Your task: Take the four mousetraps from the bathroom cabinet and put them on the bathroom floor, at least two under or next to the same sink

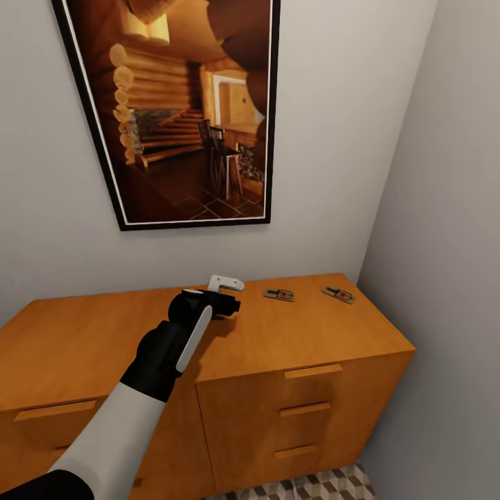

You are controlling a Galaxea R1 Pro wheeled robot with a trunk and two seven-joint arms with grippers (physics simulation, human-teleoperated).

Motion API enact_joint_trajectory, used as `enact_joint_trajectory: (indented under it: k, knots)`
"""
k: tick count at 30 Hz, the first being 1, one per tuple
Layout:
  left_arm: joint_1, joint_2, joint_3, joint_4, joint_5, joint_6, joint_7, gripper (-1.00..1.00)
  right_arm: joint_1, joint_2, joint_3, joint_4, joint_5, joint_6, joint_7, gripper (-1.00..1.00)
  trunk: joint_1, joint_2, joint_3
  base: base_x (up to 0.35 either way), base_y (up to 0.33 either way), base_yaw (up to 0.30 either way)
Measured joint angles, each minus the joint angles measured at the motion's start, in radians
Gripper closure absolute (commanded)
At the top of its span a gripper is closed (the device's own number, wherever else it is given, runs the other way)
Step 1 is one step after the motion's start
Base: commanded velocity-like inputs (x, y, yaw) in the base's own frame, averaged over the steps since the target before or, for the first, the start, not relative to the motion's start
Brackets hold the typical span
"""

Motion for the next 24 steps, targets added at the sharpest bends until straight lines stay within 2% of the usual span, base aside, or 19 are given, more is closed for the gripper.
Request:
enact_joint_trajectory:
  k: [24]
  knots:
    - [0.000,0.005,0.003,0.010,0.000,0.000,0.000,-1.00,0.002,0.001,-0.001,0.000,0.000,0.000,-0.001,1.00,0.000,0.000,-0.001,0.000,0.000,0.000]
